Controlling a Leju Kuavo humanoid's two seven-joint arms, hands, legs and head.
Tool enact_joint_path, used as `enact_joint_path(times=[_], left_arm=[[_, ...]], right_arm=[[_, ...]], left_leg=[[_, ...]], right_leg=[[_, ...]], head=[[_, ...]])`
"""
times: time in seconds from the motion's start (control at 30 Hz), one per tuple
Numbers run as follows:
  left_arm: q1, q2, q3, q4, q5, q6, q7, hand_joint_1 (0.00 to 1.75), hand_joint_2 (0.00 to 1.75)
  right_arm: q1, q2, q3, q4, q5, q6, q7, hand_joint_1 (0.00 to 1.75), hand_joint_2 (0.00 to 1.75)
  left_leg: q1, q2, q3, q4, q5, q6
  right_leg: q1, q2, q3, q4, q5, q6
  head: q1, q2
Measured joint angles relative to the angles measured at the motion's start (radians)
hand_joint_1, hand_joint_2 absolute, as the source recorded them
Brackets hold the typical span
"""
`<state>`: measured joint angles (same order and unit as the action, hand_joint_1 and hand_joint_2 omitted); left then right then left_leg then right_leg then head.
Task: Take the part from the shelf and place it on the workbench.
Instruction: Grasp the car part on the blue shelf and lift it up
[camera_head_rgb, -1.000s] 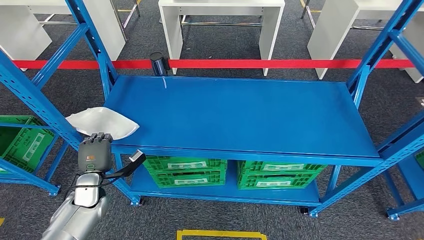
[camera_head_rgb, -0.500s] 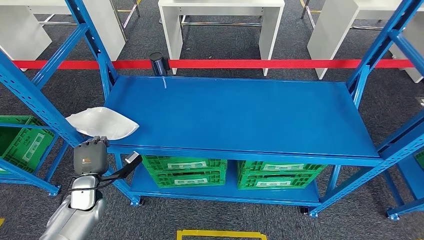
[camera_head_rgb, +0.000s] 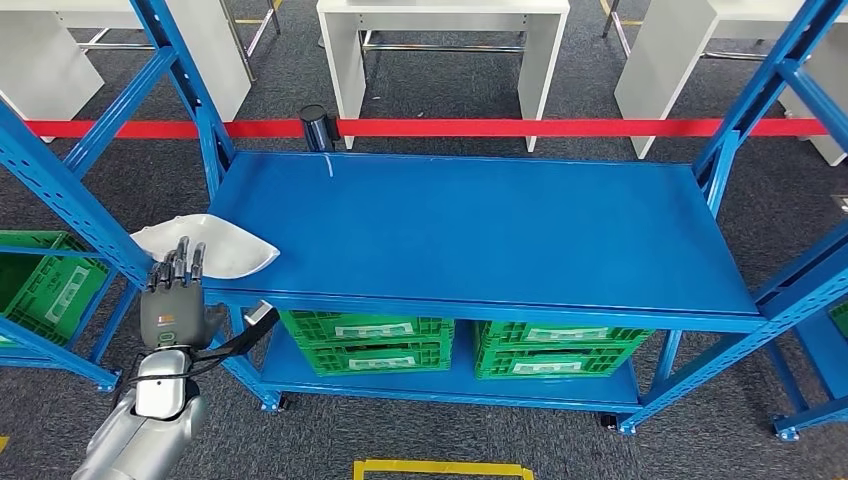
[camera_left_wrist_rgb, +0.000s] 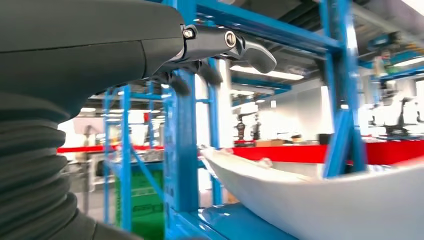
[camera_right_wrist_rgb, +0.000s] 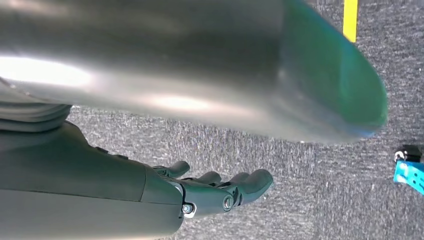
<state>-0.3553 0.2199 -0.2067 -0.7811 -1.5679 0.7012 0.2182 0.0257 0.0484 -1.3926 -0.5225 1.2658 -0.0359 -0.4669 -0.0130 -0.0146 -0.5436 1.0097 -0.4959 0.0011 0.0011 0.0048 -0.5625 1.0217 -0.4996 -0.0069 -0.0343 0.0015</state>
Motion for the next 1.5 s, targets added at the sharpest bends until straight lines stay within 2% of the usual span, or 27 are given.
enact_joint_path(times=[0.17,0.5,0.67,0.73,0.8,0.87,0.93,0.97,1.0,1.03,1.1,1.13,1.17,1.27,1.33,1.37,1.43,1.47,1.5], left_arm=[[-0.01,-0.005,0.01,0.02,0.001,0.0,-0.087,0.0,0.0],[-0.015,-0.012,0.026,0.04,0.003,0.0,-0.111,0.0,0.0],[-0.032,-0.013,0.029,0.057,0.003,0.0,-0.078,0.0,0.0],[-0.039,-0.011,0.028,0.06,0.002,0.0,-0.068,0.0,0.0],[-0.045,-0.009,0.028,0.06,0.002,0.001,-0.063,0.0,0.0],[-0.054,-0.008,0.028,0.061,0.002,0.002,-0.059,0.0,0.0],[-0.059,-0.009,0.028,0.066,0.002,0.002,-0.055,0.0,0.0],[-0.058,-0.01,0.028,0.07,0.002,0.002,-0.053,0.0,0.0],[-0.055,-0.01,0.027,0.073,0.001,0.002,-0.049,0.0,0.0],[-0.054,-0.011,0.027,0.076,0.001,0.002,-0.043,0.0,0.0],[-0.053,-0.012,0.025,0.081,0.0,0.002,-0.029,0.0,0.0],[-0.054,-0.011,0.025,0.084,0.0,0.002,-0.025,0.0,0.0],[-0.056,-0.011,0.024,0.087,0.0,0.002,-0.023,0.0,0.0],[-0.06,-0.011,0.019,0.096,0.0,0.001,-0.013,0.0,0.0],[-0.064,-0.01,0.011,0.1,-0.001,0.001,-0.004,0.0,0.0],[-0.066,-0.01,0.008,0.102,-0.001,0.001,-0.003,0.0,0.0],[-0.068,-0.009,0.002,0.108,-0.001,0.002,-0.002,0.0,0.0],[-0.067,-0.009,0.0,0.112,-0.001,0.002,-0.002,0.0,0.0],[-0.065,-0.009,-0.002,0.116,-0.001,0.002,-0.002,0.0,0.0]], right_arm=[[-0.008,0.0,-0.015,0.027,0.005,0.0,0.0,0.0,0.0],[-0.012,0.0,-0.028,0.05,0.009,0.0,-0.002,0.0,0.0],[-0.023,0.0,-0.031,0.08,0.022,0.0,-0.022,0.0,0.0],[-0.031,0.0,-0.034,0.094,0.023,0.0,-0.027,0.0,0.0],[-0.04,-0.003,-0.035,0.103,0.023,0.001,-0.032,0.0,0.0],[-0.047,-0.007,-0.035,0.111,0.023,0.006,-0.034,0.0,0.0],[-0.049,-0.01,-0.036,0.119,0.023,0.01,-0.033,0.0,0.0],[-0.048,-0.011,-0.037,0.122,0.023,0.01,-0.033,0.0,0.0],[-0.047,-0.012,-0.037,0.124,0.023,0.01,-0.033,0.0,0.0],[-0.047,-0.013,-0.037,0.127,0.023,0.011,-0.033,0.0,0.0],[-0.049,-0.014,-0.037,0.129,0.023,0.011,-0.033,0.0,0.0],[-0.05,-0.013,-0.038,0.132,0.023,0.011,-0.034,0.0,0.0],[-0.05,-0.013,-0.039,0.135,0.023,0.011,-0.034,0.0,0.0],[-0.054,-0.013,-0.044,0.14,0.024,0.016,-0.035,0.0,0.0],[-0.057,-0.013,-0.045,0.141,0.025,0.02,-0.036,0.0,0.0],[-0.058,-0.013,-0.045,0.141,0.025,0.021,-0.036,0.0,0.0],[-0.061,-0.013,-0.047,0.141,0.026,0.021,-0.036,0.0,0.0],[-0.061,-0.013,-0.049,0.141,0.026,0.021,-0.036,0.0,0.0],[-0.062,-0.013,-0.05,0.141,0.026,0.021,-0.036,0.0,0.0]], left_leg=[[0.0,0.0,0.0,0.0,0.0,0.0],[0.0,0.0,0.0,0.0,0.0,0.0],[0.0,0.0,0.0,0.001,0.0,0.001],[-0.004,0.0,-0.001,-0.003,-0.003,0.008],[0.001,0.001,0.017,-0.03,0.002,0.021],[0.008,0.002,0.043,-0.058,0.005,0.03],[0.008,0.003,0.058,-0.064,-0.003,0.031],[0.009,0.003,0.064,-0.062,-0.007,0.027],[0.01,0.003,0.071,-0.06,-0.012,0.022],[0.014,0.003,0.079,-0.056,-0.019,0.015],[0.022,0.001,0.091,-0.042,-0.043,-0.001],[0.023,0.001,0.092,-0.03,-0.058,-0.011],[0.023,0.0,0.09,-0.02,-0.07,-0.02],[0.024,-0.001,0.091,-0.015,-0.088,-0.038],[0.027,0.003,0.081,0.018,-0.105,-0.046],[0.028,0.006,0.058,0.065,-0.123,-0.049],[0.028,0.008,-0.031,0.211,-0.165,-0.052],[0.028,0.008,-0.077,0.272,-0.174,-0.052],[0.028,0.008,-0.111,0.305,-0.164,-0.05]], right_leg=[[0.0,0.0,0.0,0.0,0.0,0.0],[0.0,0.0,0.0,0.0,0.0,0.0],[-0.001,0.0,0.0,-0.001,0.001,0.001],[-0.003,0.0,0.002,-0.008,0.002,0.007],[-0.003,-0.002,0.003,-0.003,-0.003,0.016],[-0.004,-0.003,-0.03,0.063,-0.028,0.021],[-0.011,-0.001,-0.11,0.193,-0.07,0.028],[-0.015,-0.001,-0.147,0.244,-0.079,0.032],[-0.019,-0.002,-0.169,0.263,-0.07,0.037],[-0.024,-0.002,-0.171,0.242,-0.04,0.043],[-0.034,-0.003,-0.133,0.126,0.041,0.055],[-0.036,-0.002,-0.113,0.074,0.061,0.055],[-0.036,-0.002,-0.101,0.046,0.065,0.049],[-0.028,0.0,-0.096,0.045,0.039,0.013],[-0.027,0.001,-0.083,0.043,0.029,-0.002],[-0.028,0.0,-0.074,0.039,0.024,-0.008],[-0.025,0.0,-0.056,0.034,0.015,-0.015],[-0.024,0.0,-0.049,0.032,0.01,-0.017],[-0.023,0.001,-0.042,0.032,0.005,-0.018]], head=[[0.0,0.0],[0.0,0.0],[0.0,0.0],[0.0,0.0],[0.0,0.0],[0.005,0.0],[0.01,0.0],[0.011,0.0],[0.011,0.0],[0.011,0.0],[0.012,0.0],[0.013,0.0],[0.014,0.0],[0.011,0.0],[0.008,0.0],[0.006,0.0],[0.003,0.0],[0.003,0.0],[0.003,0.0]])
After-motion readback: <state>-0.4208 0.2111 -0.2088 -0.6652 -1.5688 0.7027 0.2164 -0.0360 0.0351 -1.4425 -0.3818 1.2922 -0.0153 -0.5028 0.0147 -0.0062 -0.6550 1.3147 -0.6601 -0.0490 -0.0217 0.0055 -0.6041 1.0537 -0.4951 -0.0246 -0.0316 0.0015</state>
